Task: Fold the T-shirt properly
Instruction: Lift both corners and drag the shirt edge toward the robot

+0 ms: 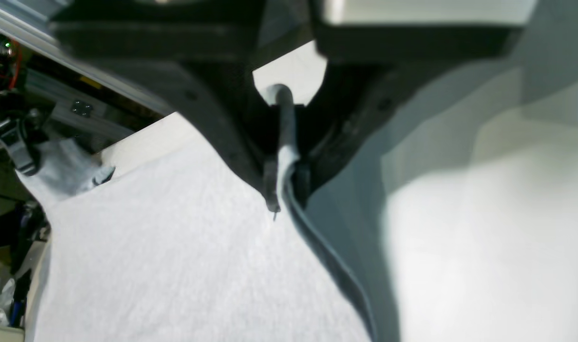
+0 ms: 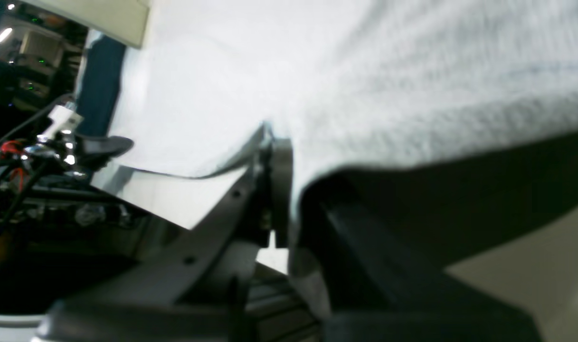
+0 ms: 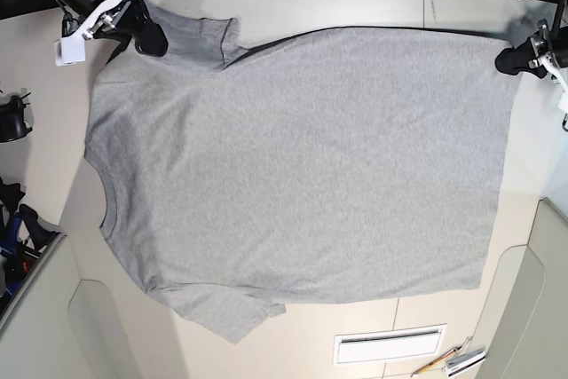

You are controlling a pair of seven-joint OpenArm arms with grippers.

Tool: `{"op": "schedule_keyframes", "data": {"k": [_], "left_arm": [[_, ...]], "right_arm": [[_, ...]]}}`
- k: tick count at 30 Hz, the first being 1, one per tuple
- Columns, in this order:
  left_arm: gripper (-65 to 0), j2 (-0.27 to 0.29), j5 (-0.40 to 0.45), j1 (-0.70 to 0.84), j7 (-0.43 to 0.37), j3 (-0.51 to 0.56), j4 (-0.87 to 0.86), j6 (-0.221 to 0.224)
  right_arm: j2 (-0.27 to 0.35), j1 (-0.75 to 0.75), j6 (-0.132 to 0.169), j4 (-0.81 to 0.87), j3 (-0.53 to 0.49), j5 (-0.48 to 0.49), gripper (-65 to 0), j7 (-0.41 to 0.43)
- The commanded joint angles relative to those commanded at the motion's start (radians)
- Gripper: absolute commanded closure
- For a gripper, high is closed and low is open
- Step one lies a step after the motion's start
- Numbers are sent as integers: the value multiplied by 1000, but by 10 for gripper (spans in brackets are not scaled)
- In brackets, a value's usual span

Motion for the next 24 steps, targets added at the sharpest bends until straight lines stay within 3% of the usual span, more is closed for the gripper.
{"op": "schedule_keyframes", "data": {"k": [6,13,18,24], "left_arm": [[0,0,0,-3,-6,-111,0,0],[0,1,0,-75,-26,-113,0,0],[0,1,20,-121,-97,-112,0,0],[0,7,125,-124,-214,-112,0,0]], "right_arm": [[0,9,0,13,8,-8,0,25],[0,114,-1,6,8,-88,0,30],[0,167,-1,-6,8,-101,0,31],[0,246,-1,-56,8,-124,0,32]]}}
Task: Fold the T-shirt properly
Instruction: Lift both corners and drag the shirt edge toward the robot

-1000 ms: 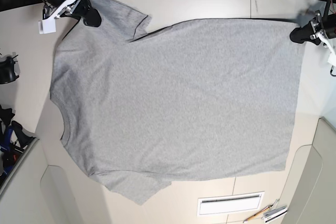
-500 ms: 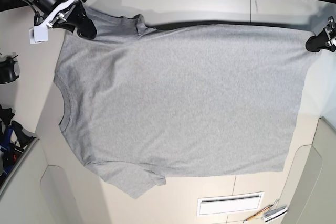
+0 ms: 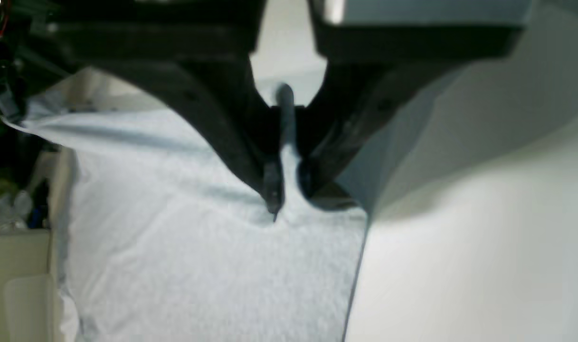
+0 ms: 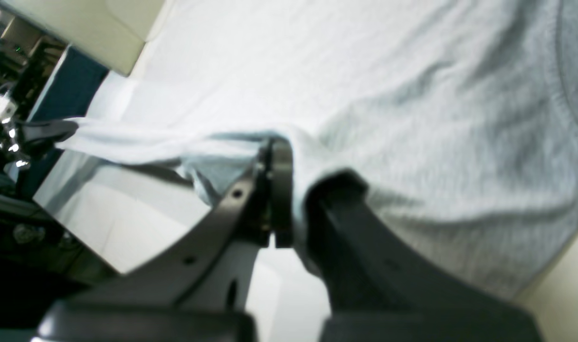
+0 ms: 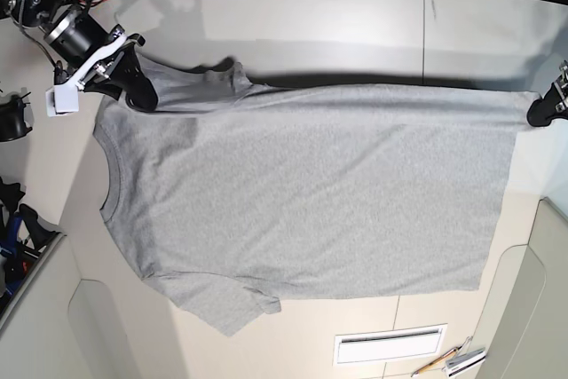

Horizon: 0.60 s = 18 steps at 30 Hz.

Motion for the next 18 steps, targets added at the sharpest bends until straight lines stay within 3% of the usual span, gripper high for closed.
{"op": "schedule_keyframes", "data": {"k": [7,13,18], "left_arm": [[0,13,86,-61,-50,9,0,0],[0,13,243,-162,-189,169,0,0],[0,14,341,-243,-229,241,0,0]], "right_arm": [[0,110,0,-122,0,0,0,-1],[0,172,0,-148,0,-13,0,-1],[0,214,0,-150,0,-42,0,6]]}}
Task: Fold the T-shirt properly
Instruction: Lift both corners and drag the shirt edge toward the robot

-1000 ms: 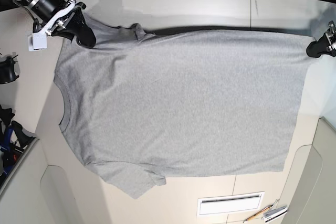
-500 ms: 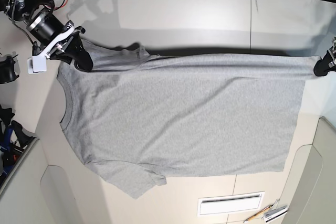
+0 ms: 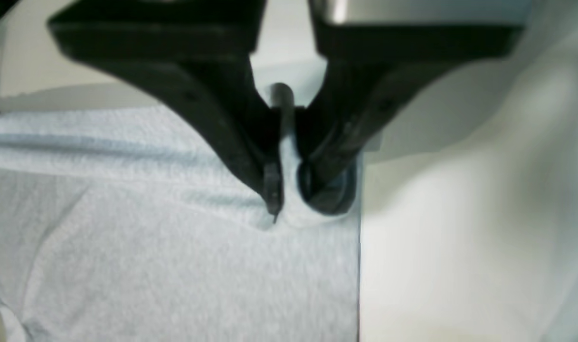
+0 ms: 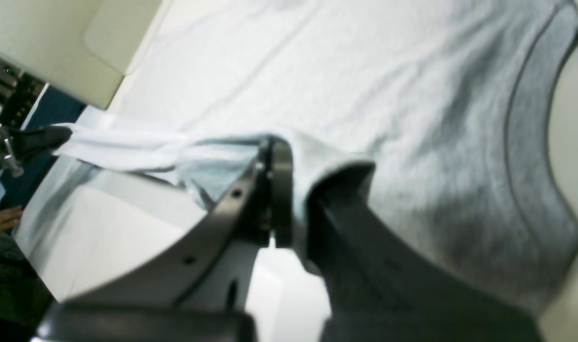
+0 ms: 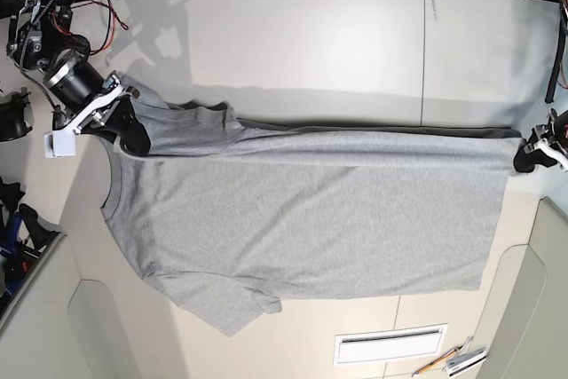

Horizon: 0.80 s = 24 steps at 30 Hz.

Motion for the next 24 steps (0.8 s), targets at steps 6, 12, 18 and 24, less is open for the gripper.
{"op": "schedule_keyframes", "data": {"k": [6,12,18,24], "left_arm": [[0,25,120,-14,-96,8,-4,0],[0,64,229,-16,-185,8,-7,0],[0,67,305,-17,-267,8,-7,0],[0,88,333,-24,-315,8,-7,0]], "right_arm": [[0,53,0,-27,-17,-40,0,13],[0,166,0,-171,-31,-44,0,19],[0,276,0,-328,-31,-43,0,20],[0,327,0,-372,-32,-66,0,47]]}}
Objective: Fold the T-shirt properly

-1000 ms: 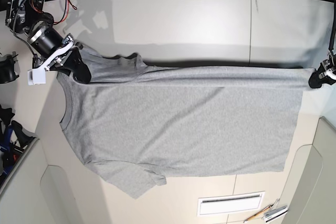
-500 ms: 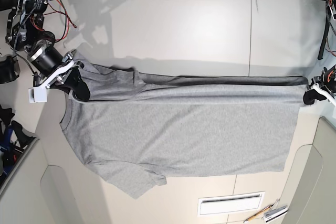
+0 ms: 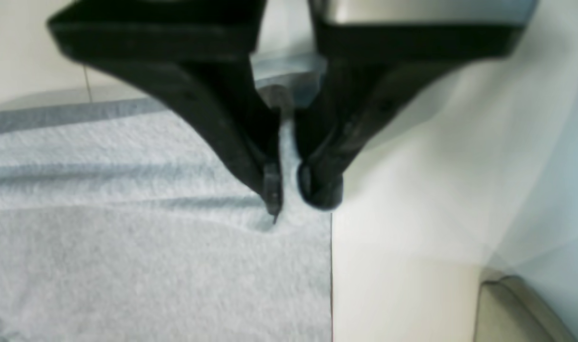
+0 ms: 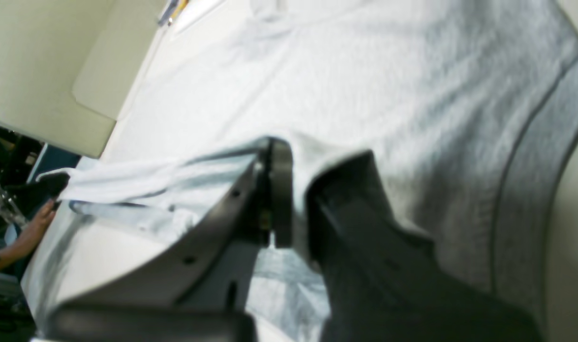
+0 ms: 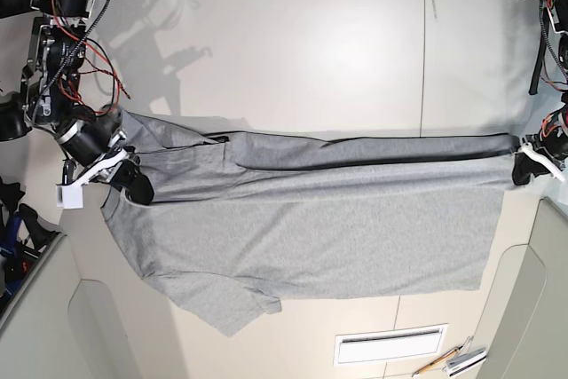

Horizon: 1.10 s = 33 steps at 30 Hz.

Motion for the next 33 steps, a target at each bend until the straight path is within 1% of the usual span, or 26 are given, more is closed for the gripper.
{"op": "schedule_keyframes", "data": {"k": [2,3,6,10,13,15,18,19,21,22,23,24,26,29,31,33], "left_arm": [[-28,15,31,-11,-11,0,0,0],[-34,19,32,-13,-22,0,0,0],[-34,27,37,-29,-32,0,0,0],[-34,28,39,-40,-32,0,0,0],[-36,37,39,-41,-32,0,0,0],[-36,51,40,-41,-33,0,0,0],[-40,67,56,-41,-41,0,0,0],[-74,69,63,-41,-43,0,0,0],[-200,73,70,-41,-47,0,0,0],[-265,76,70,-43,-48,0,0,0],[-319,77,70,-43,-49,0,0,0],[-347,78,73,-46,-56,0,0,0],[-353,78,73,-46,-61,0,0,0],[-353,77,73,-46,-59,0,0,0],[-353,77,63,-50,-24,-7,0,0],[-353,77,11,-52,37,-29,0,0]], "right_arm": [[0,11,0,0,-3,-30,0,6],[0,11,0,0,-6,-38,0,21],[0,11,0,0,-8,-39,0,38],[0,12,0,0,-10,-88,0,87],[0,13,0,0,-12,-95,0,97],[0,17,0,-1,-26,-99,0,102],[0,28,-4,-2,-67,-156,0,117],[0,30,-4,-2,-80,-170,-23,126],[0,31,-5,-2,-100,-200,-113,142],[0,31,-5,-2,-106,-207,-135,143],[-3,31,-5,-2,-107,-216,-139,144],[-6,31,-12,-2,-107,-233,-139,153],[-14,30,-19,-2,-107,-267,-139,157],[-16,28,-19,-2,-107,-270,-139,148],[-16,28,-19,-1,-95,-261,-139,126],[-16,28,-19,-1,-56,-209,-139,74]]}}
